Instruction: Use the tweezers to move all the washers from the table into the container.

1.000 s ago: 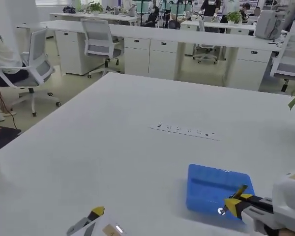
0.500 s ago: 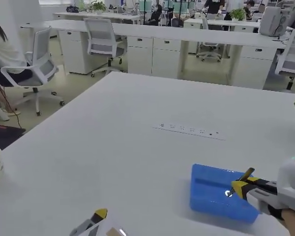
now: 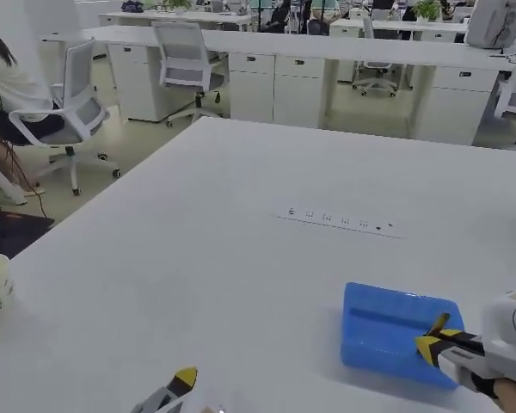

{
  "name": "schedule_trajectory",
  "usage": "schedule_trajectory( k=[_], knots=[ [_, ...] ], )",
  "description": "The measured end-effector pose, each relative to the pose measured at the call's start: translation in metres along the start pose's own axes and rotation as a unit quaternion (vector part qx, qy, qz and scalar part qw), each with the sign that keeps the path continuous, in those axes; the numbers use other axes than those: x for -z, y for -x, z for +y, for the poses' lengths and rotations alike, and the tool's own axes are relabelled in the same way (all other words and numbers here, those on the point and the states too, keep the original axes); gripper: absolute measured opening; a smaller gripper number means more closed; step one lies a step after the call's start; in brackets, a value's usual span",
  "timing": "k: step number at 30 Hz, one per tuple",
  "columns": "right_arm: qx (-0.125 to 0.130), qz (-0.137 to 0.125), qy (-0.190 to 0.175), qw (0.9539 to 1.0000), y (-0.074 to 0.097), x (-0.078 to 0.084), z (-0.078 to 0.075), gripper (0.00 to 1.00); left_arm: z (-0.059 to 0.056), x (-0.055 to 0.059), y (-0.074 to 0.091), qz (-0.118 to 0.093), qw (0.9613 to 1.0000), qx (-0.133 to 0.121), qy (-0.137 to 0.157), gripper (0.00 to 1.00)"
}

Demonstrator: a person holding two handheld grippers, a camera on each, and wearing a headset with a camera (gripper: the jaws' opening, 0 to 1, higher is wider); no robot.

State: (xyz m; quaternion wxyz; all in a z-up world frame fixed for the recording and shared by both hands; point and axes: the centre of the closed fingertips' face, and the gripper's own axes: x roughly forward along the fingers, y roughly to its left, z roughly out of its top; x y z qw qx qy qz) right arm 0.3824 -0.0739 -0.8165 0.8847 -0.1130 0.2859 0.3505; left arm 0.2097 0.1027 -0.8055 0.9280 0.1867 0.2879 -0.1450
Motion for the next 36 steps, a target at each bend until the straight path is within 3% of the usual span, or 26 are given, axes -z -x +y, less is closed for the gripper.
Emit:
schedule_trajectory(
  k=[6, 19, 22, 31, 36],
  knots=[
    [-0.001, 0.009, 0.002, 1.0, -0.007, 0.005, 0.0, 0.03, 0.001, 0.001, 0.0, 0.003, 1.0, -0.001, 0.0, 0.87],
    [-0.008, 0.0, -0.015, 0.9999, -0.006, 0.001, 0.003, 0.04, 0.002, 0.002, 0.0, 0.004, 1.0, -0.003, 0.001, 0.86],
    [-0.009, -0.023, -0.03, 0.9993, 0.003, -0.012, 0.005, 0.05, 0.001, 0.002, 0.0, 0.004, 1.0, -0.001, 0.0, 0.86],
    [-0.002, -0.065, -0.024, 0.9976, 0.037, -0.033, 0.007, 0.05, 0.003, 0.001, 0.001, 0.001, 1.0, -0.007, 0.002, 0.86],
    [-0.006, -0.078, -0.027, 0.9966, 0.058, -0.032, 0.012, 0.05, 0.003, -0.001, 0.002, -0.002, 1.0, -0.008, 0.002, 0.86]
  ],
)
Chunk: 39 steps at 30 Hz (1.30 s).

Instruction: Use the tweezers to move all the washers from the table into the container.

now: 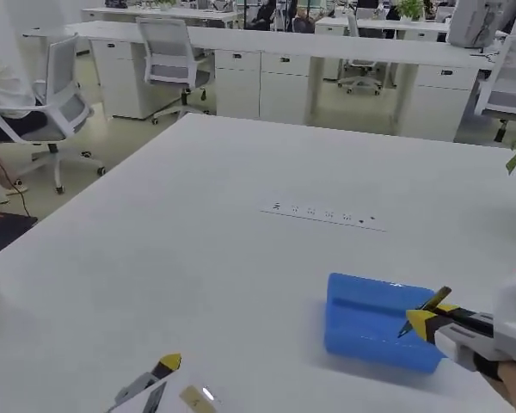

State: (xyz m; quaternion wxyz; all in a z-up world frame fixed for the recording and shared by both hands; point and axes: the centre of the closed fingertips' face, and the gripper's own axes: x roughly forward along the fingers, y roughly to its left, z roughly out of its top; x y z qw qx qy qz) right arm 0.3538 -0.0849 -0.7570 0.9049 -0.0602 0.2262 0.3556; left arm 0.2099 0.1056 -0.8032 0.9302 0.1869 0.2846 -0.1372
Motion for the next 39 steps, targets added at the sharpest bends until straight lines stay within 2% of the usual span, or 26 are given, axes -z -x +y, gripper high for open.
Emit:
schedule_trajectory(
  k=[3, 7, 11, 15, 30, 39],
  knots=[
    [-0.003, 0.004, -0.005, 1.0, 0.007, 0.009, 0.003, 0.05, 0.0, -0.001, 0.0, -0.002, 1.0, -0.001, 0.001, 0.86],
    [-0.002, 0.019, -0.014, 0.9997, 0.016, 0.028, 0.008, 0.05, 0.002, -0.002, 0.001, -0.006, 1.0, -0.006, 0.004, 0.86],
    [-0.008, 0.041, -0.019, 0.999, 0.018, 0.051, 0.016, 0.05, 0.006, -0.003, 0.002, -0.01, 0.9998, -0.012, 0.011, 0.86],
    [-0.009, 0.055, -0.02, 0.9983, 0.018, 0.065, 0.019, 0.05, 0.006, -0.003, 0.002, -0.011, 0.9998, -0.012, 0.012, 0.86],
    [-0.011, 0.079, -0.024, 0.9965, 0.012, 0.085, 0.021, 0.05, 0.007, -0.003, 0.002, -0.011, 0.9998, -0.012, 0.012, 0.86],
    [-0.007, 0.076, -0.021, 0.9969, 0.015, 0.09, 0.022, 0.04, 0.006, -0.003, 0.003, -0.009, 0.9998, -0.012, 0.01, 0.86]
  ],
)
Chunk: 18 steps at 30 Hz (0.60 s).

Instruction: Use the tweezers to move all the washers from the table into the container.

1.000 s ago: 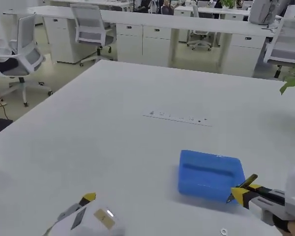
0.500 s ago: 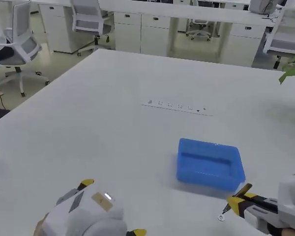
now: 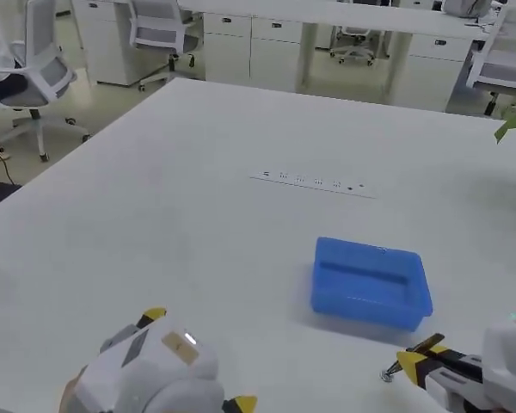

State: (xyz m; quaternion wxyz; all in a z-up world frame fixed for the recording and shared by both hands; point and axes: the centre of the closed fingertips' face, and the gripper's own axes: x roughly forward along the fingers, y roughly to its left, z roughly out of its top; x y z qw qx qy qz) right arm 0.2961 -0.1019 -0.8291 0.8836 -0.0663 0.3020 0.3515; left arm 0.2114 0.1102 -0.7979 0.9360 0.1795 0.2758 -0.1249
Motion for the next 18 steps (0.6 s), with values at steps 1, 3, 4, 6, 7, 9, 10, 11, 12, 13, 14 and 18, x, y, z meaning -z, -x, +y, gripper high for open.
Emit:
schedule_trajectory(
  k=[1, 3, 4, 6, 7, 9, 10, 11, 12, 13, 14, 18],
  knots=[
    [0.0, 0.001, 0.002, 1.0, 0.0003, 0.0002, -0.0001, 0.04, -0.0001, 0.0002, 0.0, 0.001, 1.0, 0.0, 0.0, 0.86],
    [0.001, 0.004, 0.005, 1.0, 0.0002, 0.0003, -0.0007, 0.04, -0.0009, 0.0002, -0.0002, 0.001, 1.0, 0.002, -0.002, 0.86],
    [0.0, 0.004, 0.005, 1.0, 0.0, -0.0002, -0.0001, 0.04, -0.0016, 0.0006, -0.0004, 0.003, 1.0, 0.003, -0.003, 0.86],
    [0.001, 0.01, 0.01, 0.9999, -0.0015, -0.0013, 0.0, 0.04, -0.0028, 0.0016, -0.0011, 0.006, 1.0, 0.006, -0.005, 0.86],
    [0.0, 0.011, 0.011, 0.9999, -0.0021, -0.0019, 0.0002, 0.04, -0.0032, 0.002, -0.0013, 0.007, 0.9999, 0.006, -0.006, 0.85],
    [0.0, 0.014, 0.015, 0.9998, -0.003, -0.0024, 0.0008, 0.04, -0.0039, 0.0022, -0.0015, 0.008, 0.9999, 0.008, -0.007, 0.85],
    [0.001, 0.016, 0.02, 0.9997, -0.0032, -0.0025, 0.0012, 0.03, -0.0039, 0.002, -0.0014, 0.008, 0.9999, 0.008, -0.007, 0.85],
    [0.0, 0.018, 0.022, 0.9996, -0.0036, -0.0029, 0.0021, 0.03, -0.0038, 0.0019, -0.0013, 0.007, 0.9999, 0.008, -0.006, 0.85],
    [-0.001, 0.02, 0.024, 0.9995, -0.0039, -0.003, 0.0023, 0.03, -0.0037, 0.0019, -0.0013, 0.007, 0.9999, 0.008, -0.006, 0.85],
    [0.0, 0.023, 0.03, 0.9993, -0.004, -0.003, 0.0025, 0.03, -0.0035, 0.002, -0.0013, 0.007, 0.9999, 0.007, -0.005, 0.85],
    [0.0, 0.023, 0.032, 0.9992, -0.004, -0.0028, 0.0031, 0.03, -0.0033, 0.0019, -0.0012, 0.007, 0.9999, 0.007, -0.005, 0.85],
    [-0.002, 0.024, 0.032, 0.9992, -0.0039, -0.0028, 0.0032, 0.03, -0.0028, 0.0023, -0.0013, 0.008, 0.9999, 0.006, -0.005, 0.85]
  ],
)
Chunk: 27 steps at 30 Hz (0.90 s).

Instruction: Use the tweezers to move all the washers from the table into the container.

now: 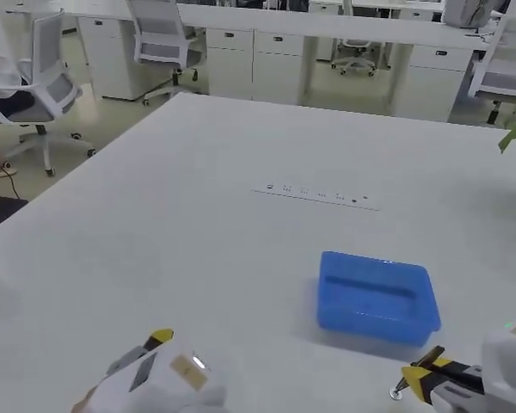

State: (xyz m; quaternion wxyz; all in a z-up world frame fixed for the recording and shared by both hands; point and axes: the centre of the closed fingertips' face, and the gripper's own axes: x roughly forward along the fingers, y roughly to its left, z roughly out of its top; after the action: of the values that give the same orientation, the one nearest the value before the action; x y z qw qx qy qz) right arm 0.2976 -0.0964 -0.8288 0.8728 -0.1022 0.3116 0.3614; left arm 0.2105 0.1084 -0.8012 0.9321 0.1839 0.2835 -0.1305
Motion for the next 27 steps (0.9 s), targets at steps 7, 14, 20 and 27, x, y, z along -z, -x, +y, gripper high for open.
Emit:
schedule_trajectory(
  k=[7, 14, 20, 27],
  knots=[
    [0.001, -0.008, -0.005, 1.0, 0.006, -0.006, -0.002, 0.03, 0.001, 0.0, 0.0, -0.001, 1.0, -0.002, 0.002, 0.85],
    [0.004, -0.024, -0.012, 0.9996, 0.011, -0.017, -0.005, 0.03, 0.002, 0.0, 0.0, -0.002, 1.0, -0.005, 0.002, 0.85],
    [0.006, -0.034, -0.007, 0.9994, 0.017, -0.026, -0.005, 0.03, 0.004, 0.0, 0.001, -0.003, 1.0, -0.009, 0.003, 0.85],
    [0.015, -0.05, -0.001, 0.9986, 0.022, -0.043, -0.013, 0.03, 0.003, 0.0, 0.0, -0.004, 1.0, -0.008, 0.003, 0.85]
  ],
)
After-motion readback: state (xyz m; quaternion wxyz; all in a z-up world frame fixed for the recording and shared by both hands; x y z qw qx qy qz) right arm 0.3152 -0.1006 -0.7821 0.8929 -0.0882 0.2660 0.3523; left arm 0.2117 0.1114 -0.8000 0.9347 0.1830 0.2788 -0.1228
